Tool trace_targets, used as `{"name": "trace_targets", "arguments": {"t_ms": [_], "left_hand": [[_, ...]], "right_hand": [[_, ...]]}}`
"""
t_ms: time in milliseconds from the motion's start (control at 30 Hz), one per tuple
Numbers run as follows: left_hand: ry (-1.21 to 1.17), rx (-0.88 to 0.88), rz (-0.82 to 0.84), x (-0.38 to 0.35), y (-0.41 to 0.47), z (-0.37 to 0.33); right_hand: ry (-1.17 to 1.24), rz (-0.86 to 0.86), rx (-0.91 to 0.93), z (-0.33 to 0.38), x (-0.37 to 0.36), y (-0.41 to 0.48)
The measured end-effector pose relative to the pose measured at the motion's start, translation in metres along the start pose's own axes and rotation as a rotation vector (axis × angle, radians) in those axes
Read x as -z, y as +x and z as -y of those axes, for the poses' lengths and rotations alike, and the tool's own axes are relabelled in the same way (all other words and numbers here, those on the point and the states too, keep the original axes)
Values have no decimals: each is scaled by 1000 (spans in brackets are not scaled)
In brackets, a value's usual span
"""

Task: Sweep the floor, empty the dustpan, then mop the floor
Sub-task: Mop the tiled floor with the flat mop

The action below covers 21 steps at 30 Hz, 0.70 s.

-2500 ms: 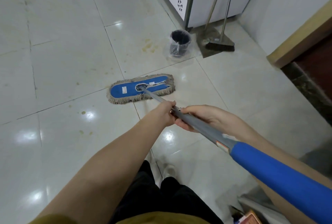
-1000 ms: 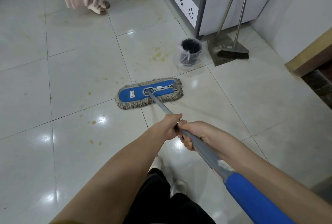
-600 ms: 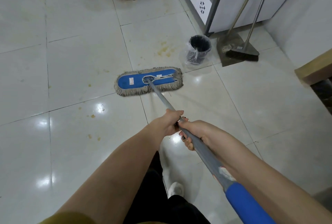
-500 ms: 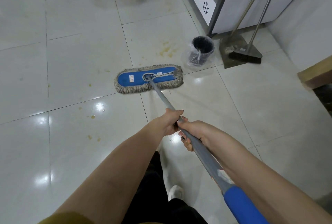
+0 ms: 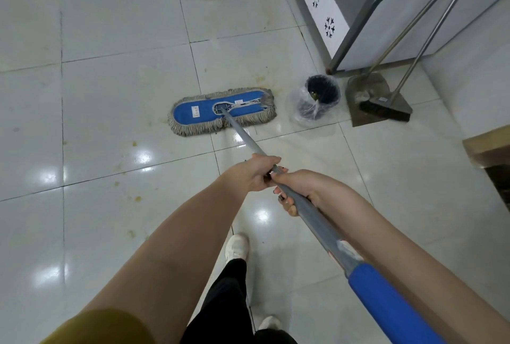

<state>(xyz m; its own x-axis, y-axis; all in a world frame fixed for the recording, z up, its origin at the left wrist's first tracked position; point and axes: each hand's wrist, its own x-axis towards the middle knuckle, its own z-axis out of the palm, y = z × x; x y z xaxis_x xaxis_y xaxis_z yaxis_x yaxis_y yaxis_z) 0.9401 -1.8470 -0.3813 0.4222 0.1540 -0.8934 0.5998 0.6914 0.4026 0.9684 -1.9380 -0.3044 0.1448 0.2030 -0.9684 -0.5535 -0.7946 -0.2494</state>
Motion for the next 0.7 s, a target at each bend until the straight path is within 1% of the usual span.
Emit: {"name": "trace_targets", "arguments": {"t_ms": [167, 300, 433, 533, 633, 700], "left_hand": [[-16, 3, 28, 6, 11, -30], [42, 2, 76, 9, 14, -31], [33, 13, 79, 10, 13, -16], [-52, 19, 84, -3, 12, 3], [-14, -24, 23, -24, 10, 28], [-12, -46, 11, -39, 5, 46]], "right_hand": [[-13, 10, 15, 33, 4, 6], [10, 50, -26, 33, 8, 5], [92, 121, -32, 9, 9, 3], [79, 157, -13, -16, 20, 6], [49, 154, -4, -40, 37, 3], [9, 151, 2, -59, 49, -2]]}}
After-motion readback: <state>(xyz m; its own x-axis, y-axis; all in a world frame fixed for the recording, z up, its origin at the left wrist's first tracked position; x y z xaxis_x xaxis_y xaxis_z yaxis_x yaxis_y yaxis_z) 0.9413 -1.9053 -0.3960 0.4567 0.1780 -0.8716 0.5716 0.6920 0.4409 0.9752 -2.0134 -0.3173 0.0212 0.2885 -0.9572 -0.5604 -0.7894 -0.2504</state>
